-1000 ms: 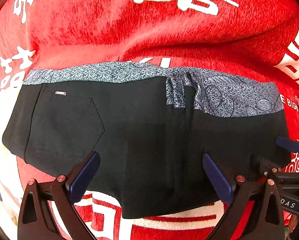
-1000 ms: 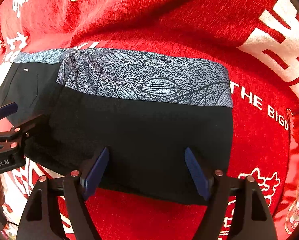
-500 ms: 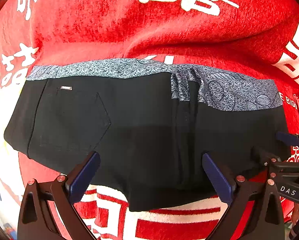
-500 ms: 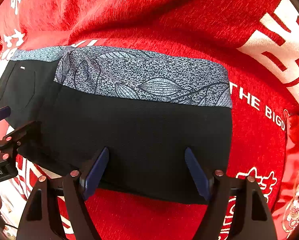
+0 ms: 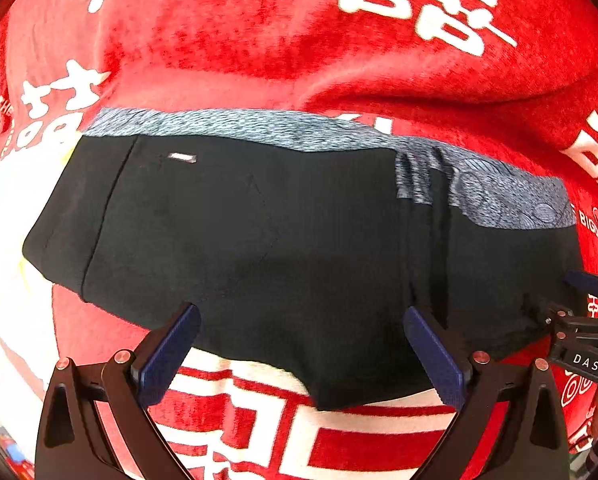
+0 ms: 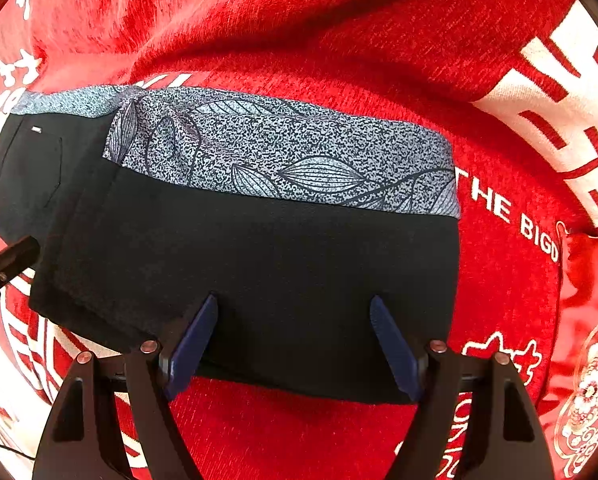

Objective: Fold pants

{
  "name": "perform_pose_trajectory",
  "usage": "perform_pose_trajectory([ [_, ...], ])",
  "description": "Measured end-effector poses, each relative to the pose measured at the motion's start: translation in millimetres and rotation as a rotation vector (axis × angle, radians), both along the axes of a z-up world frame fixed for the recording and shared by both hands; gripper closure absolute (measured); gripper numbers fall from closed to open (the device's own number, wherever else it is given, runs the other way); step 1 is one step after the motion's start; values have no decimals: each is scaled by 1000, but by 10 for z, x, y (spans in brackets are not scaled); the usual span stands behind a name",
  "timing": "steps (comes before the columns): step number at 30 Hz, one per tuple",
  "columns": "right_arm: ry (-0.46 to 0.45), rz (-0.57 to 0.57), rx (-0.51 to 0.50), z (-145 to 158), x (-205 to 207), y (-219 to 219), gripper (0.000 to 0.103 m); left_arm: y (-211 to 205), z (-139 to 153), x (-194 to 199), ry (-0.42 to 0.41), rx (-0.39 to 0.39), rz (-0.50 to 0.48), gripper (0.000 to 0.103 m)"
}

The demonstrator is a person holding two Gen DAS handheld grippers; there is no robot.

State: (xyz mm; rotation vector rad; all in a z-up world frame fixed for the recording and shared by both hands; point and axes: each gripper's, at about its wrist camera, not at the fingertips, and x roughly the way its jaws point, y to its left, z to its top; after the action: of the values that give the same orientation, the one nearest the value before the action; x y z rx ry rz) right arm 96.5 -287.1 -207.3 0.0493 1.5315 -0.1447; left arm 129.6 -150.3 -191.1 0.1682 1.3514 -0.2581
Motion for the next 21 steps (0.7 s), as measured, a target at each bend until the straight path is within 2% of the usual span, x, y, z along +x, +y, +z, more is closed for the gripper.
perform_pose_trajectory([
  [5, 19, -4, -18, 47, 38, 77, 22, 217, 22, 36, -5, -12, 36, 1],
  [9, 7, 35, -6, 199, 56, 263, 22, 470, 25, 80, -4, -27, 90, 1],
  [14, -50, 87, 73, 382, 171, 669, 22, 882, 39, 117, -10, -72, 167, 1],
  [15, -58, 92, 81, 395, 204, 725, 23, 962, 46, 128, -15, -85, 178, 1],
  [19, -61, 100, 140, 337, 452, 954, 53, 1345, 50, 187, -37, -126, 241, 1],
  [21, -47, 103, 161, 239, 503, 1022, 54, 1520, 27, 221, -39, -139, 285, 1],
])
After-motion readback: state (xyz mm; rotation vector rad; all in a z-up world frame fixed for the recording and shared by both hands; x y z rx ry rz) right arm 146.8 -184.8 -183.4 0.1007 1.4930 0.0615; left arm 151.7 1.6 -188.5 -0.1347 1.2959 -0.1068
